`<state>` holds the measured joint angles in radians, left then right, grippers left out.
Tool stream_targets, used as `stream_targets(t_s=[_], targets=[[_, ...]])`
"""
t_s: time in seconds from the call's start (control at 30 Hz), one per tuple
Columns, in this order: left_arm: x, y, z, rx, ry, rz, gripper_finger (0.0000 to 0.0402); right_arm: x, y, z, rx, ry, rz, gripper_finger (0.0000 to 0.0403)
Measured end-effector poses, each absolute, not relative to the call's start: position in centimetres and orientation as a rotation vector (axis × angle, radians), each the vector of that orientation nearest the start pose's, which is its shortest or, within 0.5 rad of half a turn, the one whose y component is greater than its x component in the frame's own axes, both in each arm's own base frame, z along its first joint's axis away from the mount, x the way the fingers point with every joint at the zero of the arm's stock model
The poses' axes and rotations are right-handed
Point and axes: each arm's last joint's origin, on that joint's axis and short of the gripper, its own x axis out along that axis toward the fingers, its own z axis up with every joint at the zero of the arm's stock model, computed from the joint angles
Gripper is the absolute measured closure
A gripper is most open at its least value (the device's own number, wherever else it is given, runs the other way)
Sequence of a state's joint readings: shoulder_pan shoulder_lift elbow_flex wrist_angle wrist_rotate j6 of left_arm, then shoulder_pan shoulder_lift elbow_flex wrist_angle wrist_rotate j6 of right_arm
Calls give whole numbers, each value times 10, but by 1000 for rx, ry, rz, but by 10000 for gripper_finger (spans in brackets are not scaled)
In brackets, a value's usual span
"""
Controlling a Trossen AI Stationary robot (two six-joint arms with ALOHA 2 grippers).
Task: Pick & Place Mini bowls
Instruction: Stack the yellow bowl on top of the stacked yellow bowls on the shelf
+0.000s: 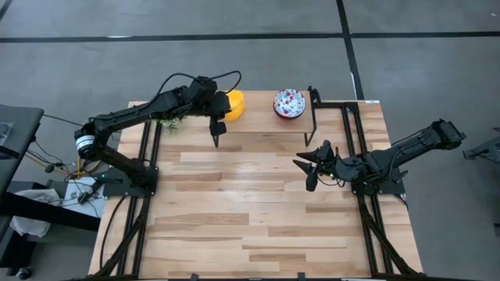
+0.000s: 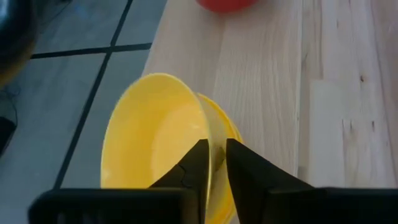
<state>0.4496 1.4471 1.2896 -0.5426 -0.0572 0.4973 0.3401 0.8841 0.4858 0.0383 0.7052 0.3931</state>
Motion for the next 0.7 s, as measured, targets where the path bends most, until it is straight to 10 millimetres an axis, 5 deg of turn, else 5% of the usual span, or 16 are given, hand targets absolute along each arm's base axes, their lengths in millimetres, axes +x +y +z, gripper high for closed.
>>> stream_targets(t_s=[0.7], targets=[[274,134,336,314,739,331,309,181,44,236,200,239,-413,274]])
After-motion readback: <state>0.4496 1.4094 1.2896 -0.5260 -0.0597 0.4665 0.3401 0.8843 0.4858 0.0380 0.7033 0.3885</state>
